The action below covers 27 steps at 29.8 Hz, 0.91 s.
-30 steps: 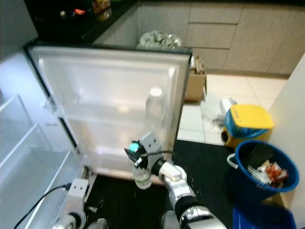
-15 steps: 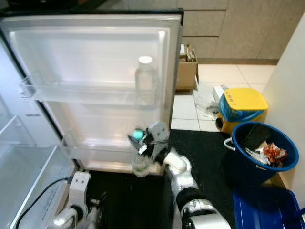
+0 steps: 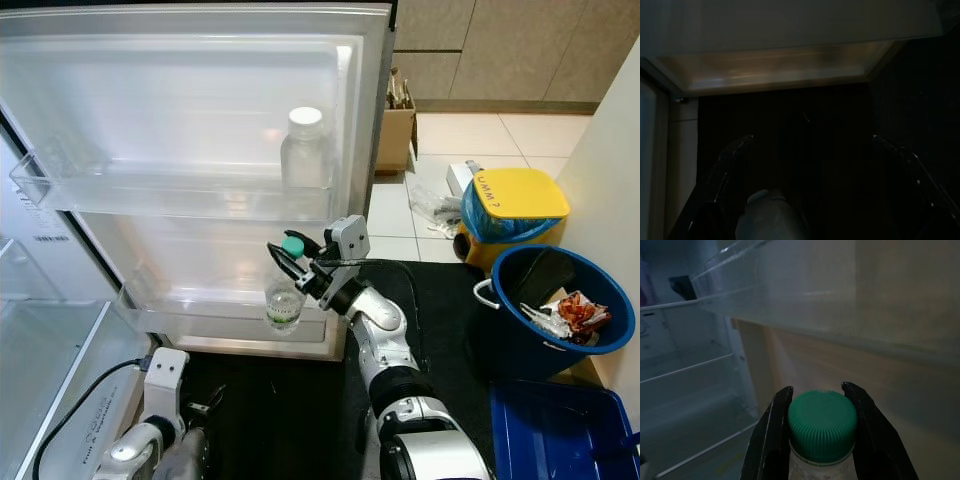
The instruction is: Restocking fridge
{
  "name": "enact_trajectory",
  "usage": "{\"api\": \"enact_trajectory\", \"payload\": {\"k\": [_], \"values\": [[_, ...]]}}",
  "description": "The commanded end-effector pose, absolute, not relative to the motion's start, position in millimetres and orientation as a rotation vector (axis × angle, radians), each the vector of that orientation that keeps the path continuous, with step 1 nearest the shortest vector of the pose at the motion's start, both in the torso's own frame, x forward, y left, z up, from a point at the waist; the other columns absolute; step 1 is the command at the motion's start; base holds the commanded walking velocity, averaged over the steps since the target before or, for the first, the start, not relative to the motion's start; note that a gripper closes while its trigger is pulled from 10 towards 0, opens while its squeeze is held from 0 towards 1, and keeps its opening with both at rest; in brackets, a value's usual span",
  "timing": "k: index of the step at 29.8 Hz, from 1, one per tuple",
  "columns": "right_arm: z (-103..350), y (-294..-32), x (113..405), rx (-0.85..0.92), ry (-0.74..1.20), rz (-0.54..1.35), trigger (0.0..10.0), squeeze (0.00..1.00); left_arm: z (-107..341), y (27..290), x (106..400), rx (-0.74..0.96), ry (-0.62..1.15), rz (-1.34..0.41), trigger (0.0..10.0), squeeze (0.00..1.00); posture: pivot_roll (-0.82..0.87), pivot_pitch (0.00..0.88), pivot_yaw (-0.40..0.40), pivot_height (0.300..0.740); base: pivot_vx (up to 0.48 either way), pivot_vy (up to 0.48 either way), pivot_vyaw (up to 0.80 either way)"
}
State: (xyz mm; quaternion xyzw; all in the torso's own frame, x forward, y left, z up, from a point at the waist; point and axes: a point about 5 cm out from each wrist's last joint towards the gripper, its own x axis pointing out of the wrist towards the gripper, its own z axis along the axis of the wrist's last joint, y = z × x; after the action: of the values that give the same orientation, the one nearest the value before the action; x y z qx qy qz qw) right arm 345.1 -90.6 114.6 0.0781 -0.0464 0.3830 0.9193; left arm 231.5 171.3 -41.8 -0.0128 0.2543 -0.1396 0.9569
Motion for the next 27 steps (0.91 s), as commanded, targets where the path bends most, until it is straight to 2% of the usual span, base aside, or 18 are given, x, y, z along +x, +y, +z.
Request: {"api": "enact_trajectory", "payload": {"k": [1,4,8,12,15,21,27], "values": [[116,-94,347,0.153,-0.117,0.734,10.0,0.0,-43,184,226,-0.021,0.516,-0.257,10.0,0.0,-0.04,0.019,0.037,0.535,0.0,0.0,0.0],[115,-103,352,0.209,-0.098,0.646,10.0,0.0,-42,189,225,-0.019,0.506,-0.25,10.0,0.0,-0.04,0.028,0.04,0.535,0.0,0.0,0.0],[114,-106,353,0.238,-0.095,0.619,10.0,0.0,-41,191,225,-0.019,0.5,-0.246,10.0,0.0,-0.03,0.034,0.041,0.535,0.0,0.0,0.0],[113,-122,357,0.42,-0.106,0.488,10.0,0.0,-33,204,231,-0.019,0.452,-0.213,10.0,0.0,-0.02,0.057,0.049,0.535,0.0,0.0,0.0],[113,-132,359,0.489,-0.126,0.41,10.0,0.0,-32,206,231,-0.013,0.444,-0.212,10.0,0.0,-0.01,0.066,0.058,0.535,0.0,0.0,0.0],[110,-144,360,0.581,-0.136,0.304,10.0,0.0,-30,208,231,-0.001,0.429,-0.23,10.0,0.0,0.01,0.081,0.078,0.535,0.0,0.0,0.0],[110,-145,362,0.582,-0.125,0.274,10.0,0.0,-24,213,234,0.009,0.389,-0.242,10.0,0.0,0.03,0.1,0.09,0.535,0.0,0.0,0.0]]}}
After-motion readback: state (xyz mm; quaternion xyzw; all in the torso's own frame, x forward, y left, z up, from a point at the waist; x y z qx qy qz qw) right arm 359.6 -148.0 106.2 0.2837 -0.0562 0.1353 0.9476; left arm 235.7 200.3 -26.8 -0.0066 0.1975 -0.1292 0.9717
